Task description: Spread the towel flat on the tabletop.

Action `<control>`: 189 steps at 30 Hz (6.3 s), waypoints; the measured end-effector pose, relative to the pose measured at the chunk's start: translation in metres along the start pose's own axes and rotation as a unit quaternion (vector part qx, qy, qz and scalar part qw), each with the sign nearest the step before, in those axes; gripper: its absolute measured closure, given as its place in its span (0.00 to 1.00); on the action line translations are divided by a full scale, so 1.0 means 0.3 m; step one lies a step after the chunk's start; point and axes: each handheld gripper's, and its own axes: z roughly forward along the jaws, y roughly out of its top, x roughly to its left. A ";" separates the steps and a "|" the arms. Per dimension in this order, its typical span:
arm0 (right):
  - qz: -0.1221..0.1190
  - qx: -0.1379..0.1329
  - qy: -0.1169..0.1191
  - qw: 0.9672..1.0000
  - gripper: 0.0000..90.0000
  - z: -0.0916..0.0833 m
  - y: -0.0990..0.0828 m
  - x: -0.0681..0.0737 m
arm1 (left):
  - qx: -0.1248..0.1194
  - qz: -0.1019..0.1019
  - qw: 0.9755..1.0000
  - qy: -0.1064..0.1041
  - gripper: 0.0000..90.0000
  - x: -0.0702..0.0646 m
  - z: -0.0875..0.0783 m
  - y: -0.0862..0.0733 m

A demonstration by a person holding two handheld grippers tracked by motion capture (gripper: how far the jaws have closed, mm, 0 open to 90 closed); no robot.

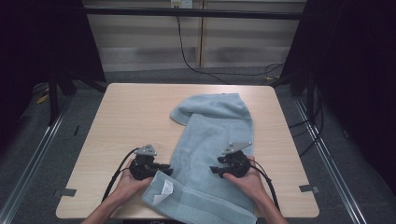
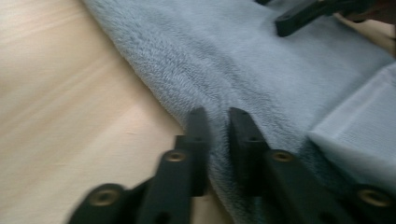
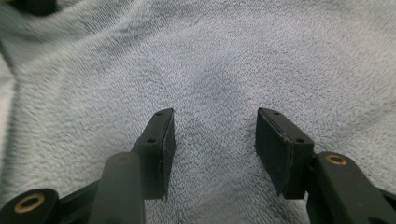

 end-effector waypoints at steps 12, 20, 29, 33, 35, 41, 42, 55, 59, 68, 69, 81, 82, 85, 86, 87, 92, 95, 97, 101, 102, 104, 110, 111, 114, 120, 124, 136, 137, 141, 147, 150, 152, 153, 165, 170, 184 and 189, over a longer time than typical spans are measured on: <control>-0.031 0.005 0.036 0.999 0.90 -0.023 -0.031 0.123 | -0.003 0.053 0.992 -0.118 0.93 -0.201 0.044 0.050; 0.003 -0.002 0.026 1.000 0.94 -0.103 -0.057 0.069 | -0.029 0.009 0.995 -0.096 0.75 -0.127 -0.002 0.037; 0.003 0.026 0.008 1.000 0.92 -0.106 -0.082 0.059 | -0.049 -0.044 0.997 -0.049 0.70 -0.038 -0.021 0.015; 0.012 0.031 0.002 0.999 0.91 -0.127 -0.095 0.054 | -0.051 -0.060 0.997 -0.028 0.70 0.002 -0.017 0.027; 0.008 0.031 0.005 0.999 0.85 -0.136 -0.094 0.056 | -0.037 -0.060 0.997 -0.030 0.71 -0.001 0.003 0.040; 0.007 -0.009 0.004 1.000 0.62 -0.118 -0.030 0.040 | -0.020 -0.037 0.999 -0.021 0.60 -0.048 0.086 0.077; 0.008 -0.011 0.006 1.000 0.61 -0.102 -0.019 0.034 | -0.022 -0.027 0.999 -0.021 0.68 -0.055 0.090 0.079; -0.017 -0.004 0.046 0.999 0.92 0.025 0.008 0.114 | -0.068 -0.038 0.997 -0.027 0.94 -0.007 -0.039 0.049; -0.037 0.000 0.081 0.996 0.92 0.022 -0.008 0.204 | -0.092 -0.083 0.992 0.014 0.84 0.079 -0.090 0.041; -0.027 -0.026 0.142 0.989 0.69 -0.048 -0.029 0.288 | -0.092 -0.117 0.985 0.092 0.57 0.159 -0.071 0.048; -0.008 -0.044 0.127 0.991 0.67 -0.071 -0.018 0.249 | -0.091 -0.120 0.984 0.095 0.54 0.164 -0.061 0.048; 0.116 -0.053 -0.120 0.985 0.55 -0.119 -0.006 -0.271 | -0.051 -0.096 0.984 0.142 0.73 0.170 0.033 0.082; 0.125 -0.050 -0.121 0.983 0.54 -0.107 -0.009 -0.279 | -0.052 -0.103 0.984 0.133 0.88 0.174 0.031 0.082; 0.127 -0.035 -0.123 0.984 0.57 -0.075 -0.015 -0.289 | -0.055 -0.101 0.985 0.129 0.94 0.185 0.019 0.079; 0.127 -0.028 -0.123 0.984 0.67 -0.069 -0.016 -0.288 | -0.068 -0.103 0.985 0.124 0.95 0.189 0.007 0.081; 0.127 -0.024 -0.122 0.984 0.80 -0.064 -0.017 -0.286 | -0.084 -0.107 0.984 0.114 0.95 0.191 -0.011 0.084; 0.113 -0.074 -0.101 0.986 0.96 -0.104 0.020 -0.266 | -0.133 -0.079 0.982 0.107 0.95 0.169 -0.131 0.162; 0.100 -0.093 -0.101 0.985 0.96 -0.150 0.068 -0.262 | -0.157 -0.059 0.979 0.117 0.95 0.158 -0.212 0.231; 0.099 -0.114 -0.102 0.983 0.96 -0.187 0.105 -0.265 | -0.166 -0.046 0.977 0.127 0.95 0.157 -0.258 0.279; 0.086 -0.149 -0.108 0.979 0.96 -0.250 0.195 -0.277 | -0.179 -0.028 0.972 0.149 0.95 0.177 -0.307 0.380; 0.084 -0.153 -0.111 0.978 0.96 -0.257 0.213 -0.279 | -0.183 -0.027 0.970 0.156 0.95 0.186 -0.312 0.405; 0.076 -0.167 -0.121 0.975 0.96 -0.273 0.258 -0.288 | -0.196 -0.026 0.967 0.162 0.95 0.215 -0.318 0.449; 0.076 -0.198 -0.140 0.967 0.95 -0.318 0.356 -0.362 | -0.196 -0.033 0.966 0.166 0.94 0.307 -0.279 0.534; 0.078 -0.197 -0.144 0.967 0.95 -0.318 0.366 -0.373 | -0.193 -0.039 0.965 0.172 0.94 0.322 -0.260 0.535; 0.082 -0.171 -0.157 0.969 0.92 -0.285 0.361 -0.407 | -0.173 -0.068 0.964 0.188 0.85 0.362 -0.203 0.506; 0.121 -0.082 -0.191 0.971 0.69 -0.194 0.223 -0.477 | -0.125 -0.062 0.976 0.170 0.77 0.349 -0.130 0.398; 0.119 -0.077 -0.163 0.976 0.65 -0.174 0.171 -0.441 | -0.077 -0.037 0.988 0.129 0.78 0.303 -0.050 0.337; 0.074 -0.011 -0.062 0.995 0.65 0.028 0.063 -0.242 | -0.013 -0.031 0.989 0.141 0.80 0.274 0.079 0.177; 0.072 -0.014 -0.067 0.995 0.64 0.029 0.051 -0.231 | -0.013 -0.032 0.990 0.139 0.80 0.267 0.070 0.166; 0.059 -0.012 -0.053 0.997 0.65 -0.005 0.011 -0.172 | -0.005 -0.025 0.992 0.125 0.80 0.221 0.027 0.114; 0.024 -0.001 -0.033 0.999 0.64 -0.073 -0.066 -0.031 | -0.007 -0.017 0.994 0.104 0.82 0.106 -0.043 0.001; 0.019 0.000 -0.024 1.000 0.64 -0.103 -0.102 0.029 | -0.004 -0.012 0.996 0.089 0.82 0.048 -0.069 -0.045; 0.019 -0.007 -0.011 1.000 0.64 -0.121 -0.128 0.063 | -0.005 -0.014 0.997 0.078 0.82 0.015 -0.086 -0.076; 0.016 -0.004 -0.008 1.000 0.64 -0.127 -0.133 0.074 | -0.002 -0.014 0.997 0.072 0.82 -0.002 -0.098 -0.091; 0.042 -0.049 -0.024 0.998 0.55 -0.127 -0.040 -0.033 | -0.058 -0.061 0.993 0.077 0.72 0.092 -0.125 0.036; 0.069 -0.049 -0.047 0.995 0.52 -0.054 0.011 -0.154 | -0.055 -0.063 0.991 0.104 0.70 0.178 -0.064 0.058; 0.033 -0.002 -0.047 0.998 0.47 -0.059 -0.058 -0.053 | -0.027 -0.010 0.992 0.122 0.71 0.127 -0.069 -0.026; 0.026 -0.005 -0.029 0.999 0.47 -0.092 -0.099 0.004 | -0.011 -0.004 0.994 0.112 0.71 0.063 -0.106 -0.072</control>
